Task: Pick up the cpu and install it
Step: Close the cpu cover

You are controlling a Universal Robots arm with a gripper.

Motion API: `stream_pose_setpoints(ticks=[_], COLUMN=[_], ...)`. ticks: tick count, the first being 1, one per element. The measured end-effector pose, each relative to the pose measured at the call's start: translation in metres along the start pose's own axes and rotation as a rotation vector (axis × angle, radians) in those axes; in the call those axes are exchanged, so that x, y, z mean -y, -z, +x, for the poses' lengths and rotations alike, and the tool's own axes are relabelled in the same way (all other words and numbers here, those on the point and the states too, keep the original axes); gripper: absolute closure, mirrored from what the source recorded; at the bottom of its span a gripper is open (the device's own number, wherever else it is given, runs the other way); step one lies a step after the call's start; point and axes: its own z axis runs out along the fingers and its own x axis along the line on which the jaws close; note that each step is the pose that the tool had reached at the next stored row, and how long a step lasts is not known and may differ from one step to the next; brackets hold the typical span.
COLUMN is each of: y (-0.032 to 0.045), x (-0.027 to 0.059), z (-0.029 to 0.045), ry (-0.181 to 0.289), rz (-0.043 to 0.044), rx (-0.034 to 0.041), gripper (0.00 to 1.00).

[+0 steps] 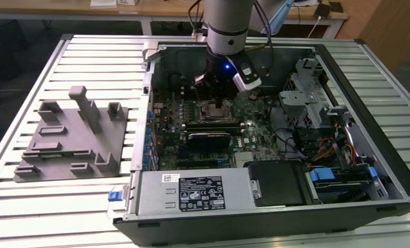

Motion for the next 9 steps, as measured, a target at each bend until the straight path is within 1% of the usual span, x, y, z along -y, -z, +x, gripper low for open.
stream_pose_setpoints(ticks=[1, 2, 5, 9], y=[0.0000, 0.0001, 0.0000, -0.0008], x=[0.0000, 0.0000, 0.0000, 0.0001], z=[0.0000, 0.0000, 0.0008, 0.0016], ry=[0.000, 0.000, -0.004, -0.031], rz=[-0.0121, -0.0170, -0.0173, -0.0152], rx=[0.0004, 0.0005, 0.0006, 0.0013], gripper=[0.89, 0.89, 0.89, 0.89])
